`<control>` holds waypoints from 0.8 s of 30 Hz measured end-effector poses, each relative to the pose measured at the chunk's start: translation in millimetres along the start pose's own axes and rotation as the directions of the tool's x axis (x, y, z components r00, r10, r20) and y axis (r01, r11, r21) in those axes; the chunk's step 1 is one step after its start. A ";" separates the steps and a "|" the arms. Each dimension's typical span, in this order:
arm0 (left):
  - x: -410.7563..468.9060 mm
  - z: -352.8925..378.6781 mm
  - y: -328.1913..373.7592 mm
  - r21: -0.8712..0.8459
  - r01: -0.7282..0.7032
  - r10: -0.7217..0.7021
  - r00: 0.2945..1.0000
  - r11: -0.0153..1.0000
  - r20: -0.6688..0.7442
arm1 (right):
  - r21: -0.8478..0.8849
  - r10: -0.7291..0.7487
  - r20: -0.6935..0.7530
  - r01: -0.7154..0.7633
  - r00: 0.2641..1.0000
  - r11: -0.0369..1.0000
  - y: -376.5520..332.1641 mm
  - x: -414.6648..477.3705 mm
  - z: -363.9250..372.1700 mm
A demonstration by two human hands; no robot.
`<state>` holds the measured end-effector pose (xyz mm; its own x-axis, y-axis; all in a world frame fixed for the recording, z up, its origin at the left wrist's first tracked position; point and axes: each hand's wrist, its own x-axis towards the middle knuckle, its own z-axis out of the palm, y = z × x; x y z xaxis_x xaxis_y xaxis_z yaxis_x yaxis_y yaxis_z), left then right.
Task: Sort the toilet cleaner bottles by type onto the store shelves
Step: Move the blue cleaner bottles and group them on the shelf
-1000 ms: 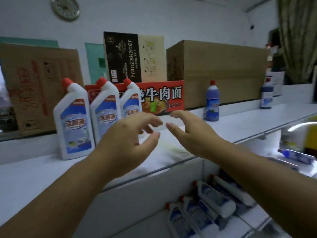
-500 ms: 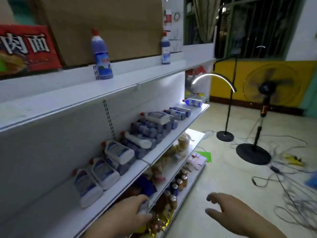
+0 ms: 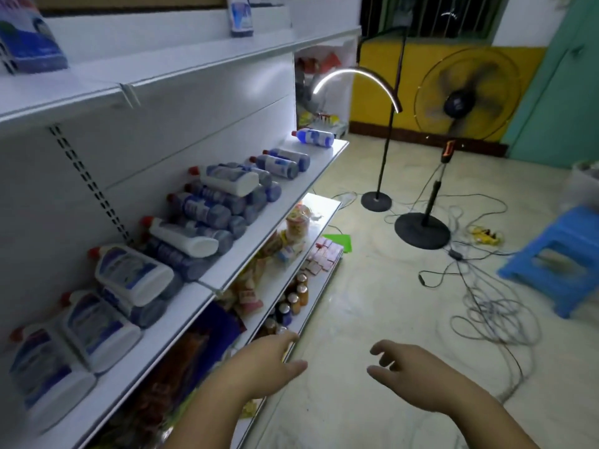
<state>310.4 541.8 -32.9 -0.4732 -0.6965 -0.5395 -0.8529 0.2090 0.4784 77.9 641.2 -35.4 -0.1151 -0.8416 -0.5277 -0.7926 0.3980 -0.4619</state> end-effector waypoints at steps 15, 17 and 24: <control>164.7 -60.2 93.0 0.060 -0.120 0.115 0.991 0.991 0.074 | 0.059 0.042 -0.054 -0.038 0.998 0.998 37.5 118.0 -105.8; 185.4 -63.9 112.5 0.063 -0.106 0.103 0.994 0.992 0.045 | 0.064 0.013 -0.061 -0.009 0.998 0.998 50.9 138.2 -127.4; 247.9 -87.3 181.2 -0.014 -0.061 0.060 0.997 0.998 -0.040 | 0.073 -0.052 -0.077 0.058 0.996 0.996 103.0 196.8 -208.0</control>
<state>57.8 347.1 -19.5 -0.5144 -0.7097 -0.4813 -0.8193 0.2411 0.5201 -151.0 440.6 -38.6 -0.1196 -0.8869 -0.4462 -0.7519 0.3744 -0.5427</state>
